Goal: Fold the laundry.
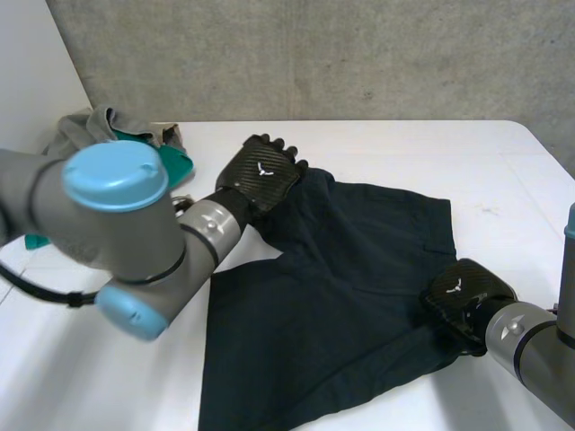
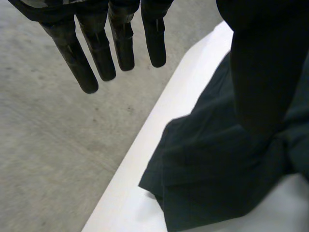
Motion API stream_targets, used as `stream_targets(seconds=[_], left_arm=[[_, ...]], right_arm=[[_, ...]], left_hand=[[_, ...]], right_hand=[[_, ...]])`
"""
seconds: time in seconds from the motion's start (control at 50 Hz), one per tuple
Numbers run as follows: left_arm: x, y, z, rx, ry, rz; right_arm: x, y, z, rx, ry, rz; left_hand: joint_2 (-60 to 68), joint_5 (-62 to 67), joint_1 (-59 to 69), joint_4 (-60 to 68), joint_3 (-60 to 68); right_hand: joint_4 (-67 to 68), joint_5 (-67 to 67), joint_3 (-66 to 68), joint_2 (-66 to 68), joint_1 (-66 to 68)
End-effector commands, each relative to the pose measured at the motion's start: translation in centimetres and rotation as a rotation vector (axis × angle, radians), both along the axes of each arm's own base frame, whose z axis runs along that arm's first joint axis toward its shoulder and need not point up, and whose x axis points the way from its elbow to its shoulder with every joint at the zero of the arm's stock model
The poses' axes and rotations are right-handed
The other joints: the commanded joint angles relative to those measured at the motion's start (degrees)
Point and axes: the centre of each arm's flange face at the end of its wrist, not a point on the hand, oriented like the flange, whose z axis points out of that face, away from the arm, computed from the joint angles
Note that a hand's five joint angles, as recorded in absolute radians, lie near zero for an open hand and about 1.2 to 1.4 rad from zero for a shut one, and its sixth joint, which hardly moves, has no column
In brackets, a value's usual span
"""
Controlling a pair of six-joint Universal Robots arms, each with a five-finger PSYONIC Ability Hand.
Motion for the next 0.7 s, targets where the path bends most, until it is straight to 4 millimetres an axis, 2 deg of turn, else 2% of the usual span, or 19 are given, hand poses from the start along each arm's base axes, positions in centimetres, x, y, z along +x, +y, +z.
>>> stream_targets(seconds=[0.02, 0.08, 0.12, 0.14, 0.2, 0.22, 0.26, 0.42, 0.54, 0.6, 0.7], left_arm=[[-1.7, -5.5, -5.9, -0.029, -0.07, -0.067], [-1.9, -6.4, -7.4, -0.038, -0.091, -0.066], [-2.0, -7.0, -8.5, -0.035, -0.103, -0.06], [-2.0, -7.3, -9.0, -0.032, -0.105, -0.051], [-1.9, -7.4, -9.4, -0.026, -0.111, -0.041], [-1.6, -7.5, -9.6, -0.021, -0.118, -0.017], [-1.0, -7.4, -9.6, -0.007, -0.133, 0.029], [1.6, -5.2, -7.0, 0.005, -0.174, 0.199], [2.6, -3.9, -7.2, 0.036, -0.208, 0.249], [2.3, -2.9, -7.7, 0.054, -0.218, 0.233], [2.1, -2.4, -7.8, 0.061, -0.218, 0.227]], right_arm=[[-0.1, -0.2, -0.7, 0.009, 0.0, -0.009], [-0.1, -0.2, -0.8, 0.011, 0.0, -0.011], [-0.1, -0.2, -0.9, 0.007, -0.002, -0.011], [-0.1, -0.2, -0.9, 0.007, -0.002, -0.011], [-0.2, -0.2, -1.0, 0.006, -0.001, -0.014], [-0.2, -0.2, -1.0, 0.005, 0.0, -0.013], [-0.2, -0.2, -1.0, 0.003, 0.0, -0.016], [-0.2, -0.3, -1.0, 0.001, 0.0, -0.016], [-0.1, -0.2, -1.0, -0.001, -0.003, -0.012], [-0.1, -0.3, -0.9, -0.008, -0.006, -0.011], [0.0, -0.4, -0.9, -0.021, -0.011, -0.01]], left_hand=[[7.6, 7.5, 7.2, 7.7, 7.8], [10.8, 10.7, 10.4, 10.8, 11.0], [18.3, 18.3, 18.0, 18.4, 18.6], [28.3, 28.3, 28.0, 28.4, 28.6], [43.0, 43.0, 42.7, 43.1, 43.3], [52.1, 52.0, 51.7, 52.1, 52.3], [57.3, 57.3, 57.0, 57.4, 57.6], [57.7, 57.6, 57.3, 57.8, 57.9], [57.7, 57.6, 57.3, 57.8, 57.9], [57.7, 57.6, 57.3, 57.8, 57.9], [57.7, 57.6, 57.3, 57.8, 57.9]], right_hand=[[11.7, 13.1, 11.5, 12.5, 23.3], [11.7, 13.1, 11.5, 12.5, 23.3], [11.7, 13.1, 11.5, 12.5, 23.3], [11.7, 13.1, 11.5, 12.5, 23.3], [11.7, 13.1, 11.5, 12.5, 23.3], [11.7, 13.1, 11.5, 12.5, 23.3], [11.7, 13.1, 11.5, 12.5, 23.3], [11.7, 13.1, 11.5, 12.5, 23.3], [11.7, 13.1, 11.5, 12.5, 23.3], [11.7, 13.1, 11.5, 12.5, 23.3], [11.7, 13.1, 11.5, 12.5, 23.3]])
